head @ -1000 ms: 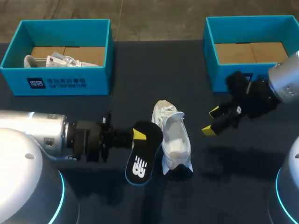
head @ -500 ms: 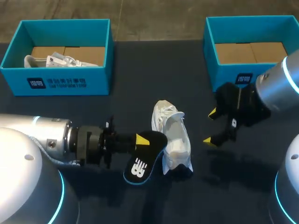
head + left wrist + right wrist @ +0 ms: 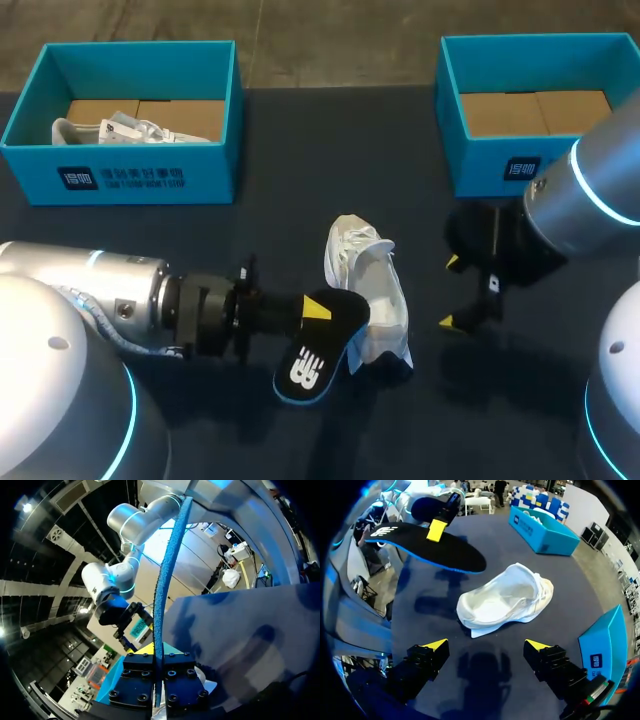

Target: Take the shoe out of the shoebox, open the shoe tongue, remove and reinsert the insole, then place the shoe into the shoebox

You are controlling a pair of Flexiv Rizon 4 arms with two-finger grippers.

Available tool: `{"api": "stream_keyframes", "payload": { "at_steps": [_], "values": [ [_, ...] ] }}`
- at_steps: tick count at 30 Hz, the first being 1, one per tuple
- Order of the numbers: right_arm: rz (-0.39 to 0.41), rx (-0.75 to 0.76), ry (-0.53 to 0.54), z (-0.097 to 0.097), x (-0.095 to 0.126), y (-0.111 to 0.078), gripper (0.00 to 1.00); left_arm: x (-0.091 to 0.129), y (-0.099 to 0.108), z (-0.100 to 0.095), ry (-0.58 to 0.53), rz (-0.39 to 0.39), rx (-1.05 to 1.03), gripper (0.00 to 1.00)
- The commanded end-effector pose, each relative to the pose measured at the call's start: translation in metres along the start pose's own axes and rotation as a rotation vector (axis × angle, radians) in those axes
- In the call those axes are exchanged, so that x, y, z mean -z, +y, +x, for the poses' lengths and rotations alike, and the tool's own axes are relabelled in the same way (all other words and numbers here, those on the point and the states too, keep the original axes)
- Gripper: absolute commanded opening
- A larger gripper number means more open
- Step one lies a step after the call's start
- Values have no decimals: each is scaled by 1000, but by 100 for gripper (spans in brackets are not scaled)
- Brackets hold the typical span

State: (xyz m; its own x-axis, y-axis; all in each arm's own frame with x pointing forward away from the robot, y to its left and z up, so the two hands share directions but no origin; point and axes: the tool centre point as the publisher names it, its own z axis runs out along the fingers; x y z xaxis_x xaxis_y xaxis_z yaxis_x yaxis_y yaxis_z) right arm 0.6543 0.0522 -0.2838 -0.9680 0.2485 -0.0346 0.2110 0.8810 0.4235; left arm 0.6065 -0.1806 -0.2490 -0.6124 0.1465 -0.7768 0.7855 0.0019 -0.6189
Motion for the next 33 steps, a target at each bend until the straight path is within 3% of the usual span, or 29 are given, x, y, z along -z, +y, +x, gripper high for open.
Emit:
{"api": "stream_keyframes", "payload": {
  "at_steps": [1,5,13,17,22,33],
  "values": [
    [-3,14,2,-3,-8,1,100,-9,1,6,-3,-21,11,0],
    [1,50,0,0,-19,-6,100,-17,7,12,-31,19,74,0],
    [27,100,30,-3,-37,-17,100,-34,15,19,-66,19,115,0],
    [83,113,45,-3,-49,-17,100,-40,16,18,-86,24,120,0],
    [71,117,57,-4,-60,-20,100,-45,15,12,-119,32,137,0],
    [75,123,57,-3,-62,-21,100,-45,15,12,-119,32,137,0]
  ]
}}
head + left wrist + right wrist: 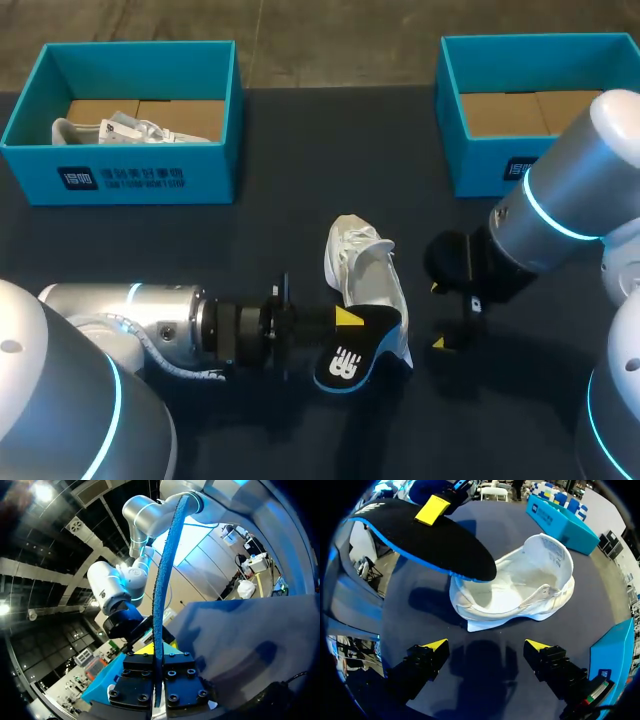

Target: Take the shoe out of the shoebox, open the shoe tongue, remove and reinsert the insole, then place the shoe into the shoebox

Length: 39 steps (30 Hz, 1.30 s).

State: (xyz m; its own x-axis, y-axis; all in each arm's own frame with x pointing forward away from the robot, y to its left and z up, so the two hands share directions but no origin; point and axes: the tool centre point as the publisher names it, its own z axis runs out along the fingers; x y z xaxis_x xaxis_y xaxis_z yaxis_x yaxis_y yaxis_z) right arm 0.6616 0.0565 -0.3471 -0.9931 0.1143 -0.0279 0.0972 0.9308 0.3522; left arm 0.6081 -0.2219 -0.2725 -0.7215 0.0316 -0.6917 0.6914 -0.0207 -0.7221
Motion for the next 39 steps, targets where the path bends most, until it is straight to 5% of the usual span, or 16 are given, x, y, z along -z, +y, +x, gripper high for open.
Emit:
{"api": "stream_keyframes", "payload": {
  "at_steps": [1,39],
  "values": [
    [11,3,3,-1,-2,3,100,-1,0,1,-2,-3,-1,0],
    [63,39,67,-14,-22,5,100,-2,-9,-3,-93,-5,115,0]
  ]
}}
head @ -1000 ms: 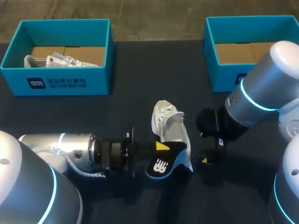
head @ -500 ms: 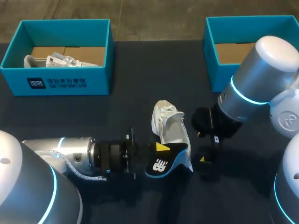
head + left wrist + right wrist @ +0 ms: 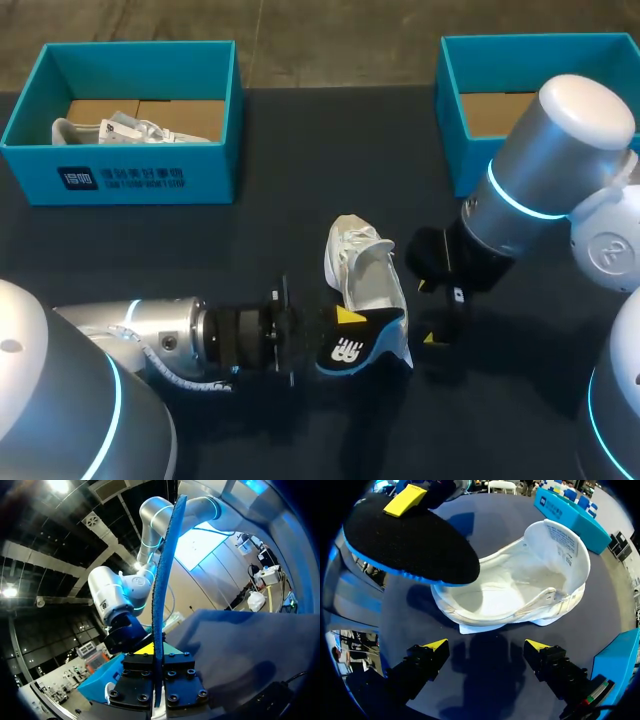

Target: Take the shoe out of the shoebox, open the shoe tongue, remove and reinsert the insole, then place the shoe into the shoebox

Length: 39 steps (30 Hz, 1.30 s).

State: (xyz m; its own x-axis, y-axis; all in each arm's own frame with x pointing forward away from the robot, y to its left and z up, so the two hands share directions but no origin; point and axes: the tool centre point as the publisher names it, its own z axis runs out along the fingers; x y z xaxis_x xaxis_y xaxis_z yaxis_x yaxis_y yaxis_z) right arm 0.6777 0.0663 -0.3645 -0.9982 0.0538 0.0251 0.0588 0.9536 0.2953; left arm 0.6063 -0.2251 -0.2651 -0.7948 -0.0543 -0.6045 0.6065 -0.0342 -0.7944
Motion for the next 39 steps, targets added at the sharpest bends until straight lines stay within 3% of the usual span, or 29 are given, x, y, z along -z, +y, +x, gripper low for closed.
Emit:
{"api": "stream_keyframes", "payload": {
  "at_steps": [1,39],
  "values": [
    [3,-1,-2,1,-1,1,100,1,-1,1,-7,-20,5,0],
    [3,-1,-2,1,-1,1,100,13,49,-10,-90,-174,42,0]
  ]
}}
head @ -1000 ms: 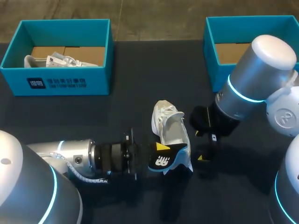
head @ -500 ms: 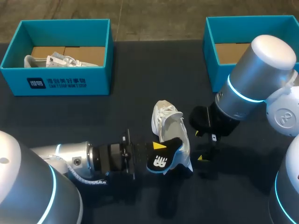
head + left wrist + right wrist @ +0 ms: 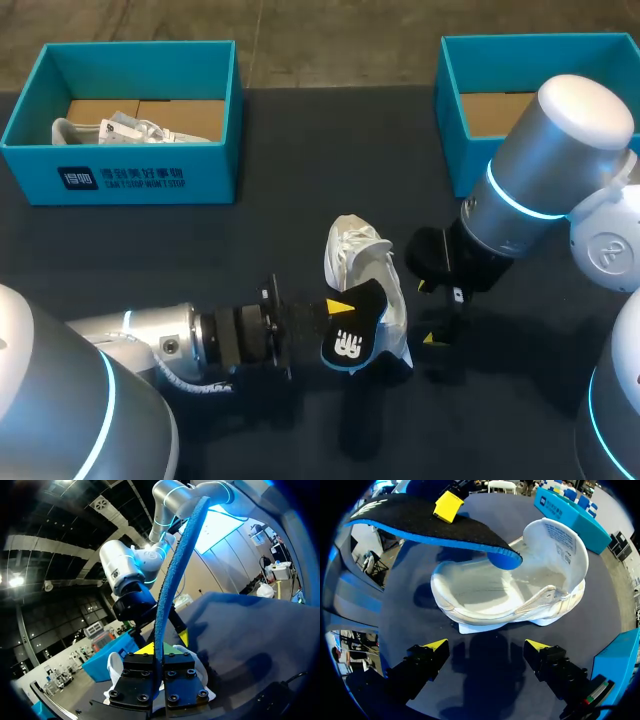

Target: Take the shoe out of the shoebox, open the shoe tongue, remove and reinsert the insole, then place the shoe into the shoebox

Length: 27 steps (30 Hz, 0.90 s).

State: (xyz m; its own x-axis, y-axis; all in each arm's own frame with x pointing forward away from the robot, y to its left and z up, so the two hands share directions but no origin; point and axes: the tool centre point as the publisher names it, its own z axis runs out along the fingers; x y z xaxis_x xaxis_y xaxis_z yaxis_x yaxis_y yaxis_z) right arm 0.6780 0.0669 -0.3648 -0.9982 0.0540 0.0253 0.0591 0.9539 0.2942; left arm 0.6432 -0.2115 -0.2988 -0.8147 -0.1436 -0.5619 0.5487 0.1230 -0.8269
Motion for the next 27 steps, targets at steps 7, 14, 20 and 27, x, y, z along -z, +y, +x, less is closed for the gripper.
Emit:
{"api": "stream_keyframes", "payload": {
  "at_steps": [7,14,20,27],
  "values": [
    [2,-1,-2,1,-1,0,100,3,-13,-2,0,25,-20,0],
    [2,-1,-2,1,-1,0,100,1,-30,-3,21,65,-41,0],
    [2,-1,-2,1,-1,0,100,0,-35,-4,34,77,-48,0],
    [2,-1,-2,1,-1,0,100,-6,-38,0,67,101,-27,0]
  ]
}}
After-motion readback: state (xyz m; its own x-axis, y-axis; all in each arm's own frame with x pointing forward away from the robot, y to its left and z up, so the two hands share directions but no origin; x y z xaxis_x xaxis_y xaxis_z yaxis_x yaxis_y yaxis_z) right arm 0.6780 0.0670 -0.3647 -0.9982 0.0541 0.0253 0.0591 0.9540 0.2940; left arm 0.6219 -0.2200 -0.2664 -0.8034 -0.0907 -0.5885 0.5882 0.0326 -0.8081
